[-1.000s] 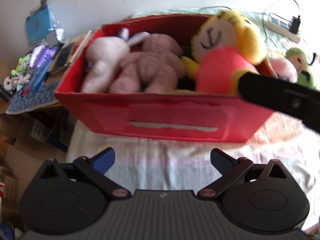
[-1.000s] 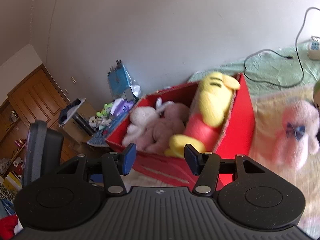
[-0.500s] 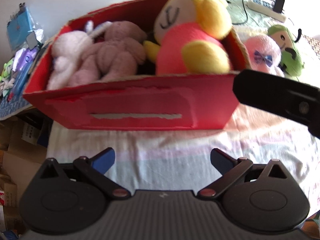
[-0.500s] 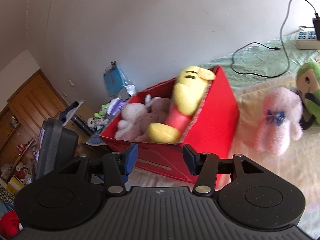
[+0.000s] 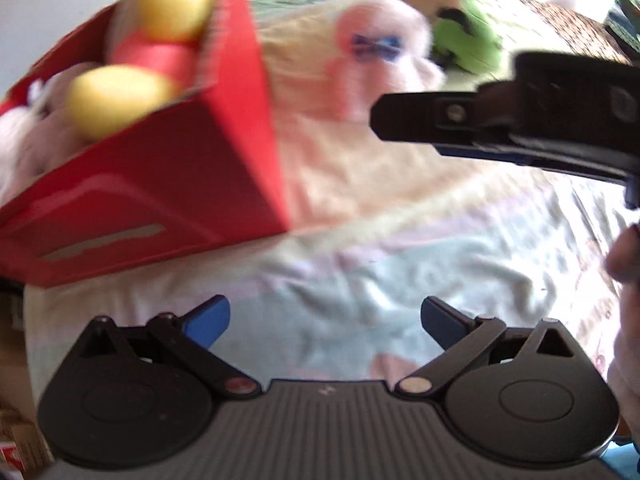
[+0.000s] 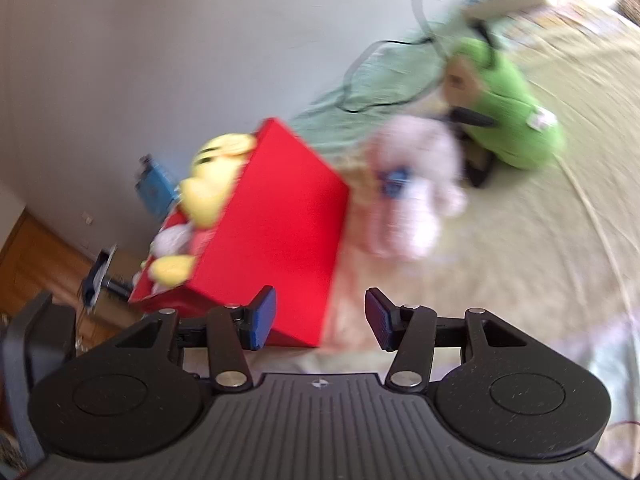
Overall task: Organize objects
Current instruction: 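Grasp the white plush with blue bow using the right gripper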
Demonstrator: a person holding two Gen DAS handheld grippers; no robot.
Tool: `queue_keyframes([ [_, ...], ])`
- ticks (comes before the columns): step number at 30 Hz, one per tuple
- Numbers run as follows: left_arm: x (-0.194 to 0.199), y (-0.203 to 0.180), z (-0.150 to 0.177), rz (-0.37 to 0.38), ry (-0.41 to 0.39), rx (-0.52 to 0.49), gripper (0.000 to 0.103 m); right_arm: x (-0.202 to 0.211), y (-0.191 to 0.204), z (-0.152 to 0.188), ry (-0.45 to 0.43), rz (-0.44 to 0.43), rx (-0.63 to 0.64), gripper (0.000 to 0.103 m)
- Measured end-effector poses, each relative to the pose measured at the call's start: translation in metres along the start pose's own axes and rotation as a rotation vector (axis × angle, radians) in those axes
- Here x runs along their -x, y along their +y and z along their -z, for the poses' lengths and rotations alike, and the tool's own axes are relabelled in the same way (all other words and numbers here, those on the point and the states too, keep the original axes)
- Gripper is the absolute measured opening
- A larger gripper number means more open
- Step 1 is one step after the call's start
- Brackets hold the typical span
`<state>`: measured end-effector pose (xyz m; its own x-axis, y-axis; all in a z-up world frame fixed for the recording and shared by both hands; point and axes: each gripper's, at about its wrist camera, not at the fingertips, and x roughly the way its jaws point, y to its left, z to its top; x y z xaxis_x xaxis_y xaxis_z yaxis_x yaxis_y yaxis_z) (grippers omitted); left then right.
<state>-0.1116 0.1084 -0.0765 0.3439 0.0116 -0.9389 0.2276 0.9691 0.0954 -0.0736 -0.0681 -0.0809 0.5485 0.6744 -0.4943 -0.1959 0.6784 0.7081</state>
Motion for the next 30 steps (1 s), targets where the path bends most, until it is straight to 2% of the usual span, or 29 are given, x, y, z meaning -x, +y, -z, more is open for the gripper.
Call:
queue_keyframes([
  [5, -0.014, -0.021, -0.006, 0.023, 0.024, -0.038, 0.101, 0.011, -0.029, -0.003, -0.010, 0.039, -0.083, 0.053],
  [10, -0.019, -0.039, -0.013, 0.055, -0.002, -0.085, 0.101, 0.017, -0.049, -0.011, -0.019, 0.069, -0.107, 0.053],
  [13, -0.022, -0.046, -0.022, 0.083, -0.040, -0.092, 0.101, 0.019, -0.059, -0.018, -0.024, 0.076, -0.106, 0.053],
  [18, -0.022, -0.051, -0.042, 0.094, -0.152, -0.091, 0.101, 0.012, -0.071, -0.040, -0.041, 0.057, -0.124, 0.053],
  [23, -0.027, -0.052, -0.061, 0.065, -0.242, -0.121, 0.101, -0.004, -0.084, -0.058, -0.020, 0.009, -0.167, 0.053],
  [30, -0.042, -0.041, -0.088, 0.107, -0.299, -0.109, 0.101, -0.025, -0.082, -0.074, 0.021, -0.050, -0.153, 0.050],
])
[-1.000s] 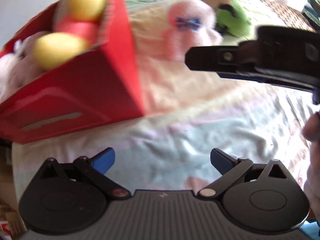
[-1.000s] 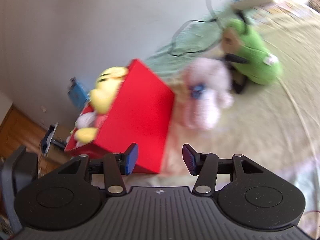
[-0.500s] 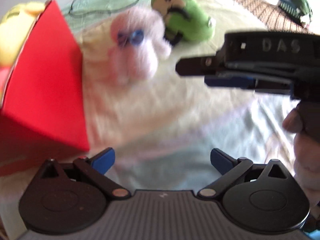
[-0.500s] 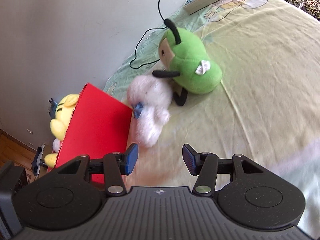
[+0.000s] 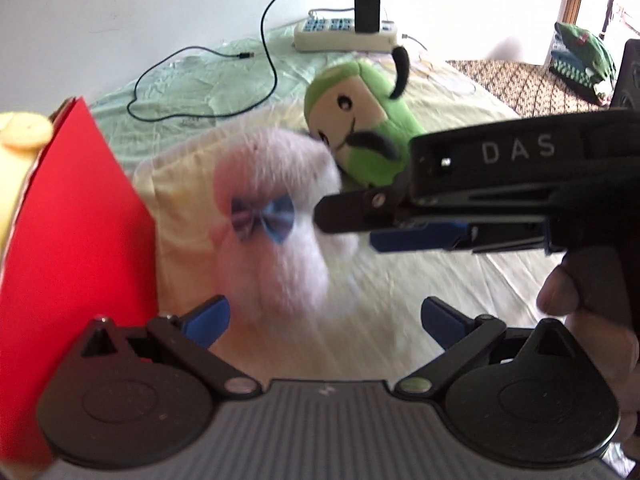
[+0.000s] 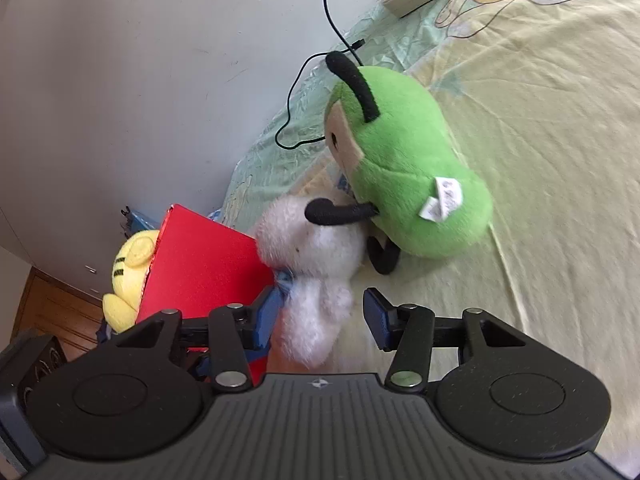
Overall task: Organize objects
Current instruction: 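Grasp the white plush with blue bow using the right gripper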
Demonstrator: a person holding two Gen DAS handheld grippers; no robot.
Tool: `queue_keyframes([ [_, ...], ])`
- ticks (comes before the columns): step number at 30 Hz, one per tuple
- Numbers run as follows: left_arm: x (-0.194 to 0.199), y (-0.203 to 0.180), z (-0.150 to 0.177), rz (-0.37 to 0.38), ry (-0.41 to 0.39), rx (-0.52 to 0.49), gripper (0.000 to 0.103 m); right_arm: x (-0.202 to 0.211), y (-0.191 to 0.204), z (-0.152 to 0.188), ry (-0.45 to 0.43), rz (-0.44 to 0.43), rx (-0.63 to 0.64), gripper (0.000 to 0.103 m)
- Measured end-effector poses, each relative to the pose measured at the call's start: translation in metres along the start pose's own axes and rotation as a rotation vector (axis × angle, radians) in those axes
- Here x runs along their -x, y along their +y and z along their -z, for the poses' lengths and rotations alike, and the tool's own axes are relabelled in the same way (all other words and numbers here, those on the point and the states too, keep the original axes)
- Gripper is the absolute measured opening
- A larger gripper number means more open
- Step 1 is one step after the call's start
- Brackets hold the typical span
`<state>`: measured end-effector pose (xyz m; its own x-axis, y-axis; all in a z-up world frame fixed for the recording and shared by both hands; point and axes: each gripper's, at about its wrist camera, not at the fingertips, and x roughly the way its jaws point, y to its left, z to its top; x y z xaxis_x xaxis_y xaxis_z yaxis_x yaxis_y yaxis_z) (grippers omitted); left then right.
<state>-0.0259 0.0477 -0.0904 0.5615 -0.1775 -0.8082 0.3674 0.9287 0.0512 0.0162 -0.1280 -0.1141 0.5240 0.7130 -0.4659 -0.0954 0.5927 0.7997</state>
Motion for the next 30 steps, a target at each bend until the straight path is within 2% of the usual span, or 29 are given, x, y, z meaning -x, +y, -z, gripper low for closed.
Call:
queue_keyframes([
  [4, -0.004, 0.008, -0.003, -0.027, -0.031, 0.003, 0.101, -0.011, -0.001, -0.013, 0.019, -0.043, -0.029, 0.050],
  [8, -0.020, 0.017, -0.013, -0.022, -0.014, 0.023, 0.098, -0.025, 0.002, -0.019, 0.043, -0.032, -0.017, 0.048],
  [10, -0.023, 0.017, -0.014, -0.035, -0.015, 0.011, 0.092, -0.032, 0.001, -0.021, 0.051, -0.033, -0.028, 0.047],
  [14, -0.034, 0.025, -0.020, -0.012, 0.009, 0.037, 0.082, -0.042, -0.002, -0.023, 0.064, -0.031, -0.047, 0.048],
  [15, -0.037, 0.027, -0.022, -0.010, 0.012, 0.047, 0.084, -0.043, -0.002, -0.023, 0.065, -0.034, -0.052, 0.048],
  [16, -0.039, 0.030, -0.024, -0.001, 0.014, 0.060, 0.081, -0.044, -0.002, -0.023, 0.065, -0.037, -0.053, 0.047],
  [17, -0.040, 0.032, -0.025, 0.005, 0.015, 0.072, 0.077, -0.045, -0.001, -0.022, 0.063, -0.038, -0.051, 0.045],
  [23, -0.034, 0.025, -0.023, -0.007, 0.015, 0.058, 0.066, -0.039, 0.007, -0.021, 0.060, -0.025, 0.014, 0.040],
  [30, -0.020, 0.015, -0.010, 0.022, 0.031, 0.066, 0.061, -0.022, 0.015, -0.006, 0.066, -0.007, 0.089, 0.039],
])
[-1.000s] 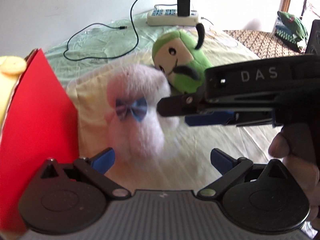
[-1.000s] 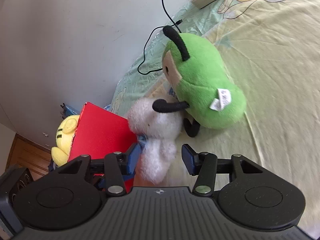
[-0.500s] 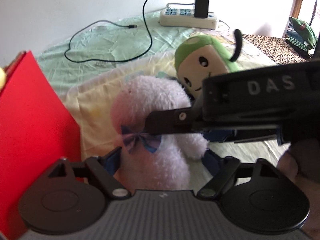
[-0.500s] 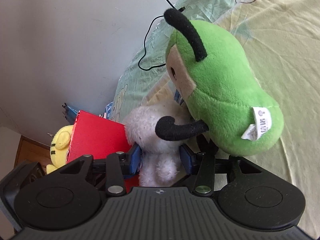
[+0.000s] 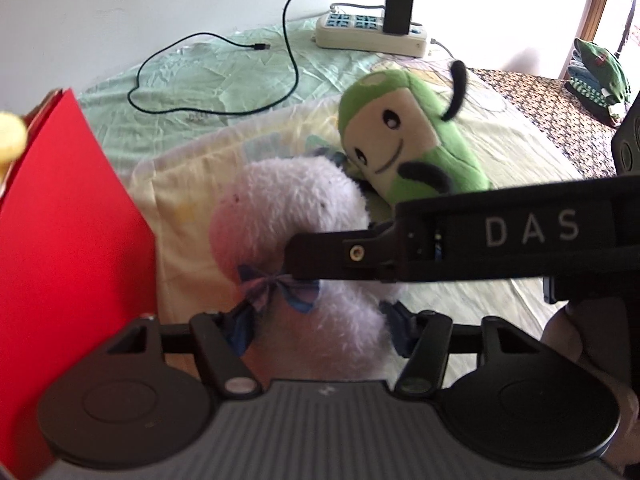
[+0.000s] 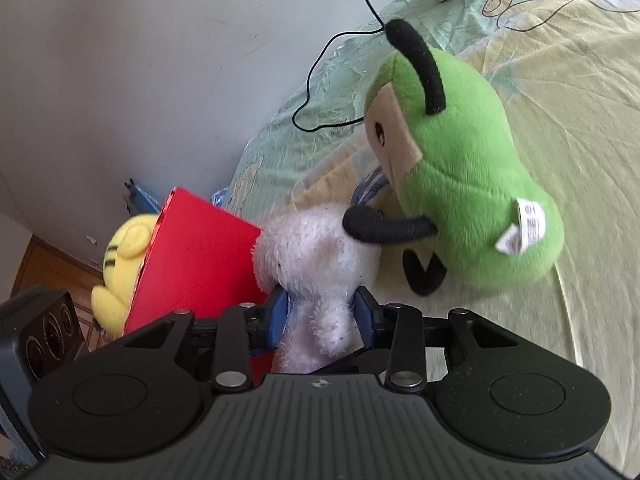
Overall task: Organize objects
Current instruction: 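Grasp the white plush with blue bow using the right gripper, then lift the white plush with the right gripper and carry it over the red box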
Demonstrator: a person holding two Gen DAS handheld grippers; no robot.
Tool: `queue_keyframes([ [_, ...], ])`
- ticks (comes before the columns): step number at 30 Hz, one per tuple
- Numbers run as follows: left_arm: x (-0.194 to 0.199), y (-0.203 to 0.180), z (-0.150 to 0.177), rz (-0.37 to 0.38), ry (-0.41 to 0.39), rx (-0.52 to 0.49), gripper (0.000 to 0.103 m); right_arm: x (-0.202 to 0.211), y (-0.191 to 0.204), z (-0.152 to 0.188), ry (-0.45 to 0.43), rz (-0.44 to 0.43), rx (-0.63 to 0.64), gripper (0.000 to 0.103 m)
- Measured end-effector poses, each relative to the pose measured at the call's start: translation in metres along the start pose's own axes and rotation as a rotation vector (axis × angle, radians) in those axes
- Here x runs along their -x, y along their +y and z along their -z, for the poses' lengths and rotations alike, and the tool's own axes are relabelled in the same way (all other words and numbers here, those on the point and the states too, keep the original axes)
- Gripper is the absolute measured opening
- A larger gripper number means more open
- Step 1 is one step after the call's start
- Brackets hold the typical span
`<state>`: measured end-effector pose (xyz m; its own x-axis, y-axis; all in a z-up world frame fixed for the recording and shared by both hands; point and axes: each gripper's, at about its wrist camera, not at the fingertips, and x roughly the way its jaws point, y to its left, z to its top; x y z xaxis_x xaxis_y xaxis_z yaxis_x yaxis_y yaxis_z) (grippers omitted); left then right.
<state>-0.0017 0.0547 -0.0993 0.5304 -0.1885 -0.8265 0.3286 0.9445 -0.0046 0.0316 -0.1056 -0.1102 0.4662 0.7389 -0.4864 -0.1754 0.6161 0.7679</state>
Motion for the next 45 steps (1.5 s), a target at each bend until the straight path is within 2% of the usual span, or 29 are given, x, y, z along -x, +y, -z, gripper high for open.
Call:
queue_keyframes([
  [13, 0.050, -0.016, 0.053, 0.023, 0.047, 0.031, 0.061, 0.037, 0.007, 0.055, 0.092, -0.033, -0.034, 0.039],
  [26, 0.110, -0.014, 0.098, 0.017, 0.042, 0.048, 0.061, 0.045, 0.048, 0.090, 0.212, -0.111, 0.058, 0.039],
  [35, 0.160, 0.013, 0.132, -0.020, 0.022, 0.048, 0.061, 0.025, 0.094, 0.111, 0.325, -0.197, 0.144, 0.039],
  [45, 0.220, 0.093, 0.159, -0.026, -0.058, 0.098, 0.061, -0.022, 0.179, 0.136, 0.362, -0.282, 0.285, 0.039],
])
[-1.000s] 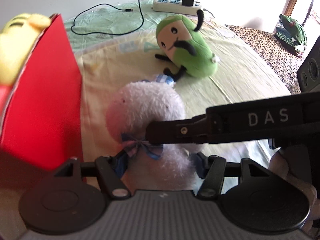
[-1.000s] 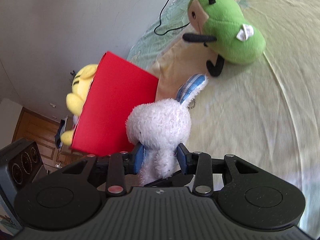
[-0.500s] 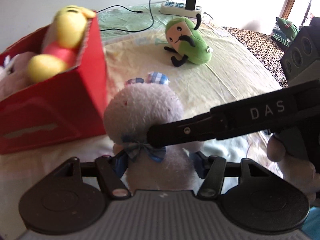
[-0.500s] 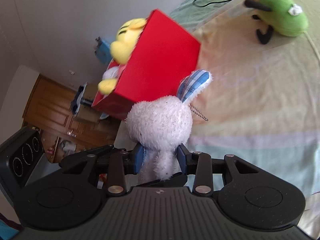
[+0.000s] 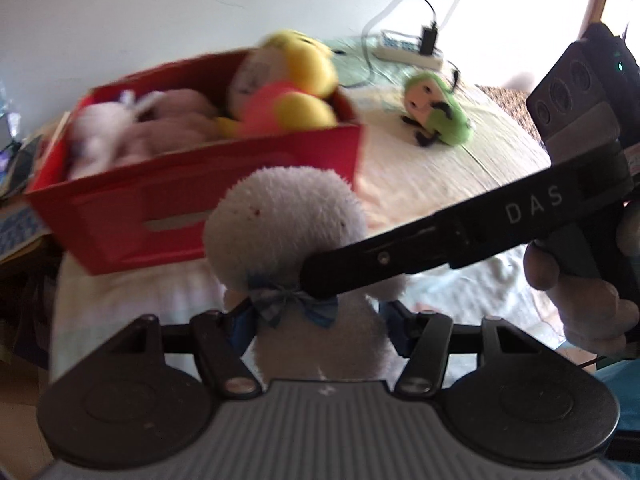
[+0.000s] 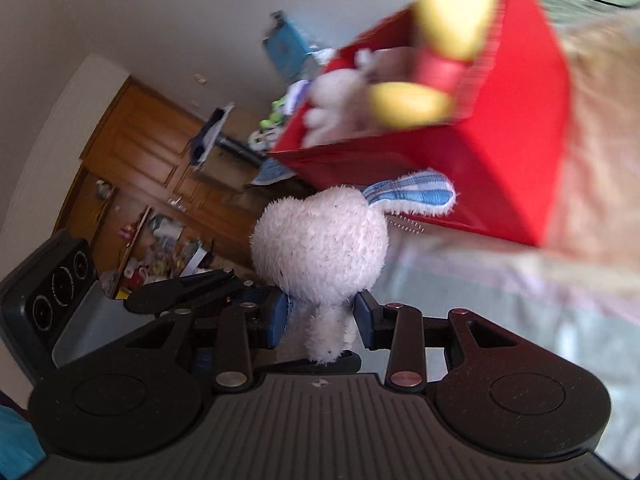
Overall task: Organize objects
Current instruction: 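Lift the white plush with the right gripper and carry it over the red box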
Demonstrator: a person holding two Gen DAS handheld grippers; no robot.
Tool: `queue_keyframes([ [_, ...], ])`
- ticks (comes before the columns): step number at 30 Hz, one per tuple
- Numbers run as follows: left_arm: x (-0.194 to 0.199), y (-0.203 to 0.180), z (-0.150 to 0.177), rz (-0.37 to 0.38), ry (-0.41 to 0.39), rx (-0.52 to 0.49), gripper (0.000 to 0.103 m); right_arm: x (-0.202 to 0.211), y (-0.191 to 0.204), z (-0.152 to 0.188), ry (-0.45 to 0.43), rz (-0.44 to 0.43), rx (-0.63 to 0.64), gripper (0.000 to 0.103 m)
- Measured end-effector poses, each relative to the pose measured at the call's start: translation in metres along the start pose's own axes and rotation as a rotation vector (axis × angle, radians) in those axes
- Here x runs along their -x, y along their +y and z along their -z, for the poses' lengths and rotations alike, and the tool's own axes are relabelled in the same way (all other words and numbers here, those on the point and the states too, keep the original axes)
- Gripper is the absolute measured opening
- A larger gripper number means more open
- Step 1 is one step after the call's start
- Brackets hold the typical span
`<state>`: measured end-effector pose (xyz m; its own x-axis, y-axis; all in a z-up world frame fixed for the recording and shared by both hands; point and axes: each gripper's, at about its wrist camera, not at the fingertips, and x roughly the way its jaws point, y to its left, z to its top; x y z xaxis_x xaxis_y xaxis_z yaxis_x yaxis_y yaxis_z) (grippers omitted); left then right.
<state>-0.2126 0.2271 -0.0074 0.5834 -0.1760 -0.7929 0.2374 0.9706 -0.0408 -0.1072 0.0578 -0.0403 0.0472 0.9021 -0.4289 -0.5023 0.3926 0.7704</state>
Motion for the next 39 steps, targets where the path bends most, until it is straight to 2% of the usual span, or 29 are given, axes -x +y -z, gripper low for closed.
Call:
queue_keyframes([
  [5, 0.033, 0.044, 0.005, -0.021, -0.069, 0.044, 0.061, -0.034, 0.032, -0.012, -0.019, -0.035, 0.066, 0.039],
  [9, 0.054, 0.073, 0.001, -0.013, -0.147, 0.063, 0.061, -0.049, 0.052, -0.022, -0.076, -0.046, 0.102, 0.039],
  [14, 0.064, 0.094, -0.016, 0.002, -0.239, 0.036, 0.062, -0.052, 0.071, -0.040, -0.174, -0.010, 0.157, 0.039],
  [18, 0.055, 0.103, -0.038, 0.028, -0.281, 0.009, 0.062, -0.048, 0.074, -0.049, -0.257, 0.050, 0.161, 0.039],
  [25, 0.021, 0.101, -0.077, 0.103, -0.295, 0.000, 0.062, -0.034, 0.065, -0.061, -0.380, 0.186, 0.141, 0.039],
  [29, -0.003, 0.098, -0.096, 0.148, -0.275, 0.007, 0.062, -0.029, 0.053, -0.068, -0.422, 0.262, 0.122, 0.039],
  [39, -0.056, 0.101, -0.114, 0.170, -0.193, 0.026, 0.062, -0.040, 0.027, -0.082, -0.426, 0.409, 0.106, 0.038],
])
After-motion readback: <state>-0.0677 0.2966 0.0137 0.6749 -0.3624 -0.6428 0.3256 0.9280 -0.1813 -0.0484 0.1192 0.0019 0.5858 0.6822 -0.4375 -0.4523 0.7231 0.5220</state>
